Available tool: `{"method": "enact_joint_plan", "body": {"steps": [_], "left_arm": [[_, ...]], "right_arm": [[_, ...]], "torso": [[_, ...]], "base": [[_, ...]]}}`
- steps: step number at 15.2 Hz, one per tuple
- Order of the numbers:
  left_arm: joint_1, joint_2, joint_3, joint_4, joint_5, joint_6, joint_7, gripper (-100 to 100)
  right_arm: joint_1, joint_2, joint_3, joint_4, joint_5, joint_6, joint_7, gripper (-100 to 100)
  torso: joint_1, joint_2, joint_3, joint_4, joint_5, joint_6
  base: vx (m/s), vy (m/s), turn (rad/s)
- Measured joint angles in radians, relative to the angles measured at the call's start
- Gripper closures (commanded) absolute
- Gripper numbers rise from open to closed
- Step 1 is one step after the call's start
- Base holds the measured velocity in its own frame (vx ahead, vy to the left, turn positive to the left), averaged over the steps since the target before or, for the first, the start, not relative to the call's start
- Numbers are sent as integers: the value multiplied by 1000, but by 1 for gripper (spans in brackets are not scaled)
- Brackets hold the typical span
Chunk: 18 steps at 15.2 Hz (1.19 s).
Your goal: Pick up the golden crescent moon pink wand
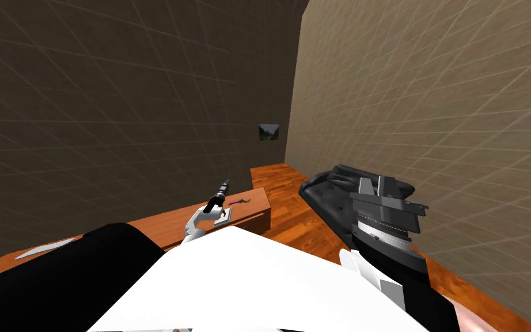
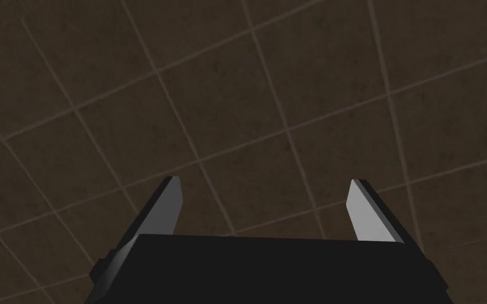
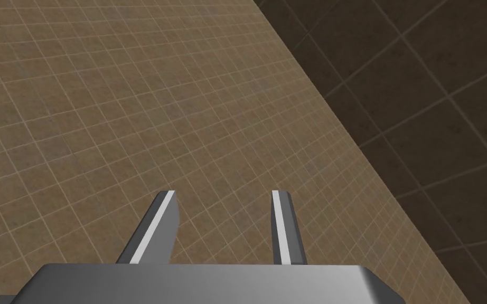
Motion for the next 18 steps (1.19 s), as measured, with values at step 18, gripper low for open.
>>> {"method": "enact_joint_plan", "body": {"steps": [18], "left_arm": [[-61, 11, 192, 220, 57, 325, 52, -100]], "right_arm": [[0, 0, 0, 0, 0, 0, 0, 0]], "torso": [[2, 1, 1, 0, 0, -1]], "base": [[-7, 12, -236]]}}
